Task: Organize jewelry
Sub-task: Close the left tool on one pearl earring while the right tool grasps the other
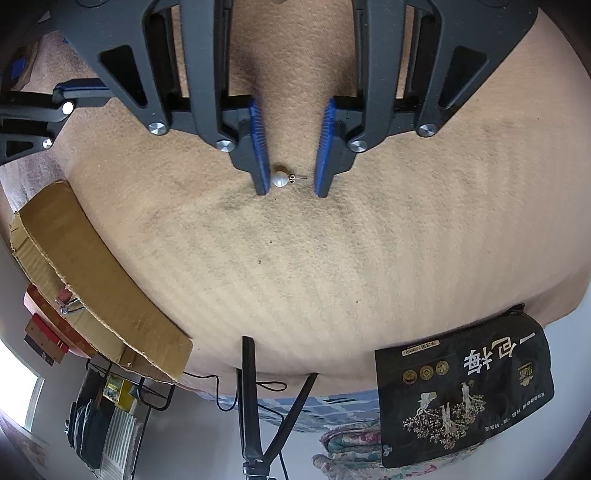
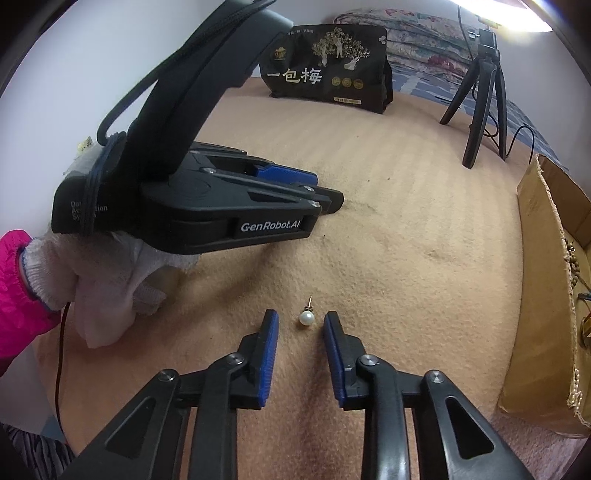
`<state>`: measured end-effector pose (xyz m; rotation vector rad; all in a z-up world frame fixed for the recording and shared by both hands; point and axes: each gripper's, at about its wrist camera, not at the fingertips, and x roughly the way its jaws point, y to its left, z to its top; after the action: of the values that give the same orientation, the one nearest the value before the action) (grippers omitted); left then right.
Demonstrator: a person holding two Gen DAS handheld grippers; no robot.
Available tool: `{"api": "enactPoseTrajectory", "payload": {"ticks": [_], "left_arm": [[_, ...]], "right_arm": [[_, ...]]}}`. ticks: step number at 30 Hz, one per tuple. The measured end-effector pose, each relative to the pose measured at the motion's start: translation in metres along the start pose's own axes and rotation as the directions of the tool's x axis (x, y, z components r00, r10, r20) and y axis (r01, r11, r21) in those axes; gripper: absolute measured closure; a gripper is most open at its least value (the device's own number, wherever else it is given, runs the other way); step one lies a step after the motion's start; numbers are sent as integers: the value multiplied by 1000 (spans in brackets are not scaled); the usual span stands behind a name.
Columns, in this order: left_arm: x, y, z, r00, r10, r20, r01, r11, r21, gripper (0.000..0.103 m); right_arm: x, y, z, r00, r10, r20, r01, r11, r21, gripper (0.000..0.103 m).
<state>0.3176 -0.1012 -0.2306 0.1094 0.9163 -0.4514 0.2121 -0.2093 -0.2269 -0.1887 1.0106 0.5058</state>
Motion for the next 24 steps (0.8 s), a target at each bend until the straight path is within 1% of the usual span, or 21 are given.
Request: {"api": "enactPoseTrajectory", "payload": {"ticks": [2,7,15,21,23,24], "left_arm": [[0,0,0,1000,1,1,-1,1000,3,84],[0,-1,-1,1000,7,2,-7,1000,9,85],[-5,-1,-1,1000,25,11,-25,1000,3,86],[-11,-1,-3,999,35,14,-35,999,9,86],[-12,0,-3,999,37,15,-37,999,6,86],[-12,1,-3,999,37,15,-37,999,4,86]], "right_arm": [[0,0,-1,1000,2,0,-2,1000,1,84],[0,1,-2,1000,17,-2,-17,1000,-1,95],[-4,0,-4,999,32,12,-32,999,23,98],[-6,0,-5,1000,22,11,-22,1000,21,99],[-4,0,-5,1000,26,9,-26,999,25,93],[-3,-1,-5,1000,28,10,-28,999,30,84]]}}
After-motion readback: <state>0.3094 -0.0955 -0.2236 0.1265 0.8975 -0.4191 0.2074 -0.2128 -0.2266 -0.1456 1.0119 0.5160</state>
